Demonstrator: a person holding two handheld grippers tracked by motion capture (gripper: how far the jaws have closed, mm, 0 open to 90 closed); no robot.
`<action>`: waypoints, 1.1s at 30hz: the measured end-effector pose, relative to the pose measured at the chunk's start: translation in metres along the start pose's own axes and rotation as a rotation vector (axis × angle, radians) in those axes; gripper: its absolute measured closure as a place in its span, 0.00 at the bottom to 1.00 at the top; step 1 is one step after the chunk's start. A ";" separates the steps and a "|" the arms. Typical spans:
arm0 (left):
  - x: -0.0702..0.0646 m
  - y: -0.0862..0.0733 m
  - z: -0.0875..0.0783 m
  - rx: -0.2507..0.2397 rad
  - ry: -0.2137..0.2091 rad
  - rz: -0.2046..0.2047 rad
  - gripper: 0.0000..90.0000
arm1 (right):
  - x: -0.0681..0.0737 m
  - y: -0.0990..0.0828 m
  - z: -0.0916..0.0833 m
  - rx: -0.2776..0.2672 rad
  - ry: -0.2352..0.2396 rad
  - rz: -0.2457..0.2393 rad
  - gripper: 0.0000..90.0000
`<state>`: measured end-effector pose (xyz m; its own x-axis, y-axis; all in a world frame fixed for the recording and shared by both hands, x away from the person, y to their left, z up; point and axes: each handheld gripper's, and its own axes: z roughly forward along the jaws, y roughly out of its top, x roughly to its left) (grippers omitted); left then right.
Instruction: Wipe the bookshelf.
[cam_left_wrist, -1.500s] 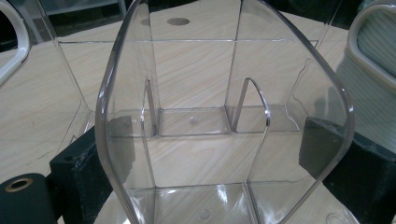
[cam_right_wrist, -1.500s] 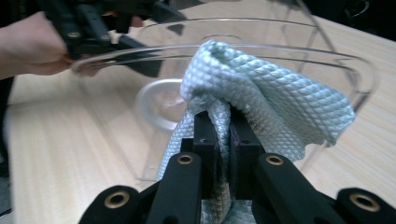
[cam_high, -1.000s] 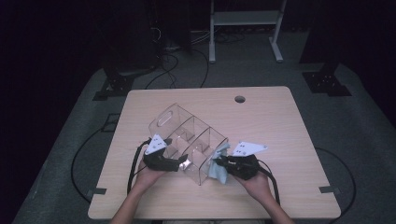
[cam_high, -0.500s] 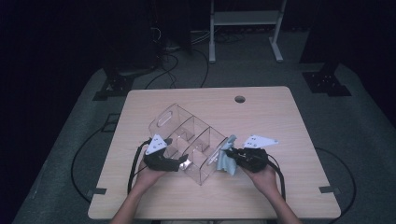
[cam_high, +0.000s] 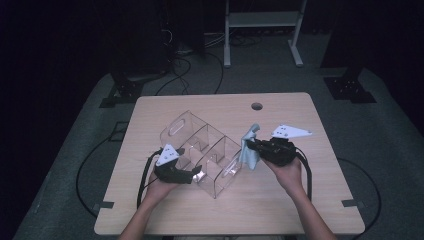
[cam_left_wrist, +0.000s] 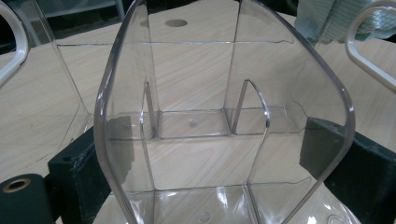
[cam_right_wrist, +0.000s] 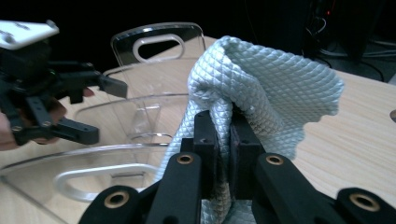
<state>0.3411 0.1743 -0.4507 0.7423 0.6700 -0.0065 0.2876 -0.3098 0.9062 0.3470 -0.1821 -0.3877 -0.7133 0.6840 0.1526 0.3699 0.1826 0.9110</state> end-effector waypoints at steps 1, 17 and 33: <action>0.000 0.000 0.000 -0.001 0.000 0.000 0.06 | -0.001 -0.001 0.003 0.009 -0.002 0.001 0.93; -0.002 0.001 0.002 0.000 0.011 -0.001 0.06 | 0.017 0.008 0.006 0.017 0.023 -0.066 0.93; 0.000 0.000 0.001 -0.005 0.011 -0.003 0.06 | 0.011 0.005 0.009 0.016 -0.024 -0.053 0.93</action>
<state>0.3414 0.1733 -0.4508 0.7347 0.6784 -0.0048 0.2870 -0.3044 0.9083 0.3467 -0.1675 -0.3850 -0.7181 0.6895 0.0948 0.3416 0.2306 0.9111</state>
